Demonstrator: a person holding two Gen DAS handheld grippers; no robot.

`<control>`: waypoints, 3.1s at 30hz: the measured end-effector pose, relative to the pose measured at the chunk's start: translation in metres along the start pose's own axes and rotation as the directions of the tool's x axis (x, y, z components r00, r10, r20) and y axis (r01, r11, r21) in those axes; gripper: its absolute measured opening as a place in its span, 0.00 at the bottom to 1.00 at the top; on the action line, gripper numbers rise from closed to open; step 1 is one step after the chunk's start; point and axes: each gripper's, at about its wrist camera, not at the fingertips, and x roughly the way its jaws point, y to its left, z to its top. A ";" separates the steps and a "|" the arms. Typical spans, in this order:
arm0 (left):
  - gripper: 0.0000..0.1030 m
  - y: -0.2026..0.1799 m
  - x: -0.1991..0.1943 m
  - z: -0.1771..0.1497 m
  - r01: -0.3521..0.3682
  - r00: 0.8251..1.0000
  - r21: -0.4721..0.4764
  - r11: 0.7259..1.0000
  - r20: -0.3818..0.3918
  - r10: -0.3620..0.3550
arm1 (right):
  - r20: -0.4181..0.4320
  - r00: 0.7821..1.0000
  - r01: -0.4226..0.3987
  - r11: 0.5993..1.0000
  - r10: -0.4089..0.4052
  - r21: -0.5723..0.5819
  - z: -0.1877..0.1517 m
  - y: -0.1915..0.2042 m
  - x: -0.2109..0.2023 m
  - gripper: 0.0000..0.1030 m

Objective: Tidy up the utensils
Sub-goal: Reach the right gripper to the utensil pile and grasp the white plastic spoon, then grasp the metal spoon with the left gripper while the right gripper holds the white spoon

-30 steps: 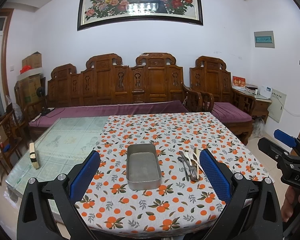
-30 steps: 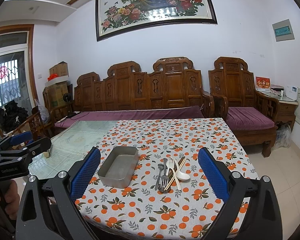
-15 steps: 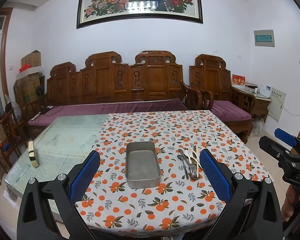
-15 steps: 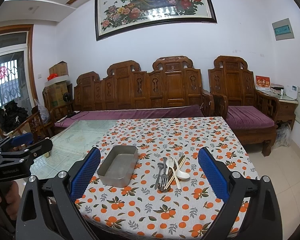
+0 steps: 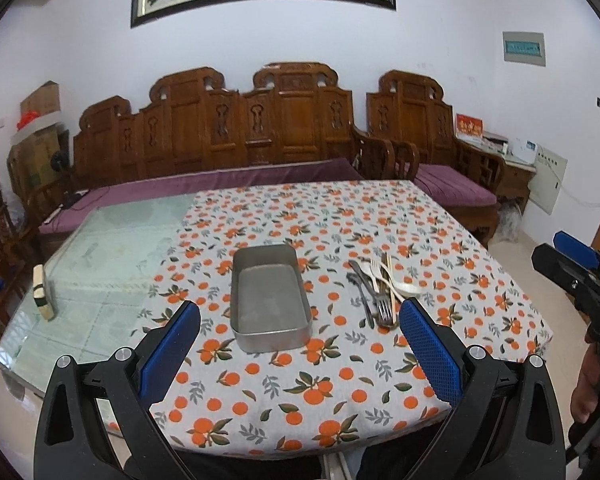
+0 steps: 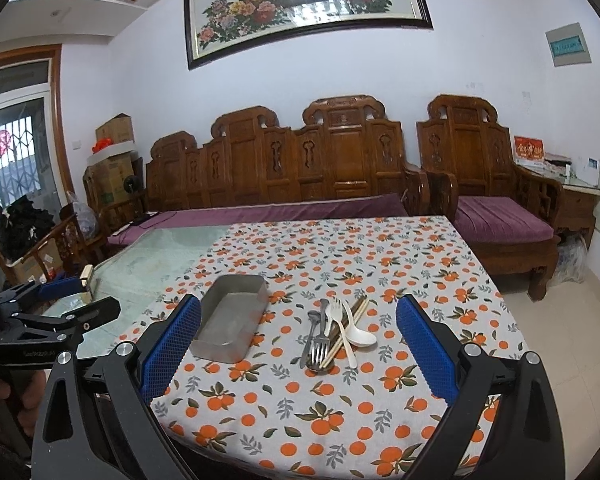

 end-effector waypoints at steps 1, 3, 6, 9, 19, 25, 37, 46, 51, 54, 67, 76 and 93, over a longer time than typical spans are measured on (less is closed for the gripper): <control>0.94 0.000 0.005 -0.001 0.008 1.000 0.002 1.000 -0.008 -0.008 | -0.007 1.000 0.001 1.000 -0.001 0.004 -0.002 -0.004 0.004 0.96; 0.94 -0.002 0.012 -0.003 0.016 1.000 0.007 1.000 -0.021 -0.016 | -0.017 1.000 0.008 1.000 -0.008 0.003 -0.004 -0.008 0.010 0.96; 0.94 -0.004 0.023 -0.005 0.034 0.999 0.018 0.999 -0.039 -0.033 | -0.035 0.999 0.009 1.000 -0.009 0.002 -0.008 -0.015 0.019 0.91; 0.94 -0.004 0.033 -0.007 0.053 0.997 0.021 0.998 -0.060 -0.052 | -0.057 0.998 0.013 1.000 -0.014 -0.003 -0.011 -0.020 0.030 0.86; 0.94 -0.012 0.077 -0.003 0.118 0.986 0.022 0.993 -0.119 -0.115 | -0.156 0.988 -0.002 1.000 0.001 -0.007 -0.015 -0.049 0.087 0.62; 0.92 -0.024 0.114 0.000 0.137 0.980 0.043 0.990 -0.152 -0.129 | -0.236 0.971 -0.020 1.000 0.022 0.012 -0.026 -0.072 0.143 0.51; 0.85 -0.038 0.173 -0.003 0.148 0.964 0.069 0.987 -0.232 -0.129 | -0.358 0.927 -0.106 0.994 0.111 0.033 -0.042 -0.096 0.249 0.38; 0.85 -0.042 0.196 -0.007 0.137 0.959 0.073 0.988 -0.258 -0.114 | -0.508 0.846 -0.202 0.979 0.160 -0.028 -0.074 -0.071 0.304 0.22; 0.85 -0.043 0.204 -0.012 0.140 0.955 0.069 0.988 -0.273 -0.116 | -0.543 0.833 -0.161 0.985 0.104 -0.058 -0.078 -0.073 0.311 0.22; 0.85 -0.046 0.209 -0.015 0.142 0.952 0.066 0.988 -0.282 -0.118 | -0.557 0.827 -0.135 0.988 0.074 -0.071 -0.080 -0.078 0.313 0.22; 0.82 -0.063 0.225 -0.019 0.125 0.946 0.106 0.986 -0.314 -0.087 | -0.572 0.814 -0.177 0.981 0.101 -0.078 -0.085 -0.077 0.315 0.20; 0.82 -0.073 0.230 -0.022 0.126 0.944 0.116 0.985 -0.319 -0.084 | -0.565 0.816 -0.162 0.987 0.122 -0.020 -0.079 -0.094 0.312 0.09; 0.72 -0.071 0.268 -0.024 0.109 0.929 0.094 0.990 -0.363 -0.068 | -0.489 0.856 -0.135 0.986 0.164 0.095 -0.061 -0.132 0.293 0.05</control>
